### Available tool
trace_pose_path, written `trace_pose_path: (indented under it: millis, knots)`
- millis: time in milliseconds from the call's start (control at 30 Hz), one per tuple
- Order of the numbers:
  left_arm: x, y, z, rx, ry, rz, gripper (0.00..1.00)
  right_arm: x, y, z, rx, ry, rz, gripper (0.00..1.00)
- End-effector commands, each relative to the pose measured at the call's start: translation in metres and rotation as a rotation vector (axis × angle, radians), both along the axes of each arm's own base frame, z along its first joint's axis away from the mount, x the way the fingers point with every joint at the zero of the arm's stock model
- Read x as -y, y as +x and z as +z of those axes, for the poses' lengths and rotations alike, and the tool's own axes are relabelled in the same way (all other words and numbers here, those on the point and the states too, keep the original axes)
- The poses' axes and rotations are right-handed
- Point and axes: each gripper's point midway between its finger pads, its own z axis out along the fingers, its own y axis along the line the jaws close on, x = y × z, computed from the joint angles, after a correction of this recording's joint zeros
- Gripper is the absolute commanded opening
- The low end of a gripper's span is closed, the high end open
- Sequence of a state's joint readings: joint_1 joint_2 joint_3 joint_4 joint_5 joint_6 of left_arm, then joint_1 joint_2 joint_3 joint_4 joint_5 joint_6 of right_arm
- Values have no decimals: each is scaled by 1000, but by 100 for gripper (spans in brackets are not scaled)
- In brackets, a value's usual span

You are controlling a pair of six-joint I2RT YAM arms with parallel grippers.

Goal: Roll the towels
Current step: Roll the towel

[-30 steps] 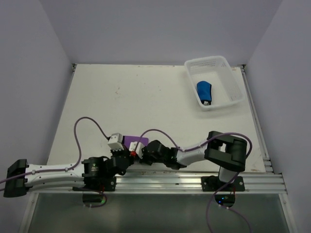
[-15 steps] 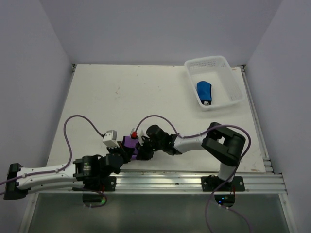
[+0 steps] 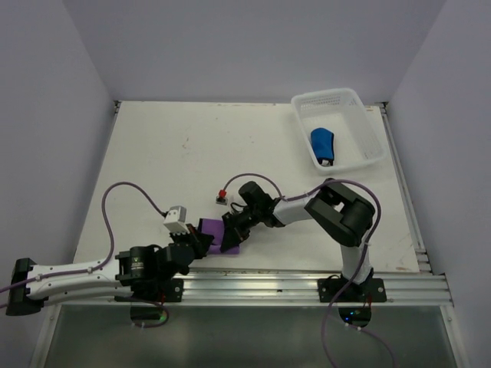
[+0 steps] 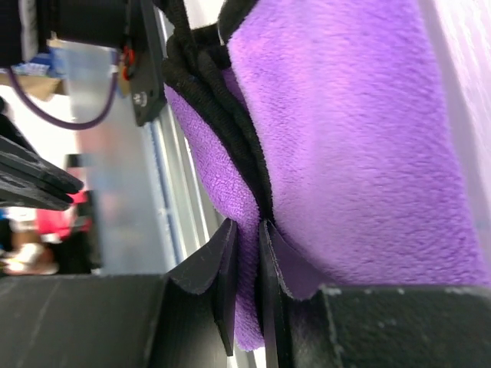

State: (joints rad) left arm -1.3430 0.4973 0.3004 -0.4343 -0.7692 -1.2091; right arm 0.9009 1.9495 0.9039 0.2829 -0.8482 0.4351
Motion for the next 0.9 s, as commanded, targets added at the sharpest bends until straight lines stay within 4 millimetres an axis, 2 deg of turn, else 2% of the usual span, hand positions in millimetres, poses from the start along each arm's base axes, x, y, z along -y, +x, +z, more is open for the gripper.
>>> trace_pose_path:
  millis: [0,33,233,367,567,867]
  knots:
    - [9,-1,2,18,-20,-34,0,5,-5,9,-164,-10,10,0]
    - [10,-3,-3,14,-11,-46,0,6,-7,12,-193,-6,21,0]
    - [28,-6,0,43,-13,-104,0,16,-2,15,-279,-50,5,0]
    - [31,-6,-1,49,15,-104,0,19,0,20,-323,-69,-5,0]
    - [31,-8,-13,35,11,-107,0,27,6,11,-466,-112,-58,0]
    - [28,-14,-33,17,25,-121,0,33,11,-2,-538,-89,-121,0]
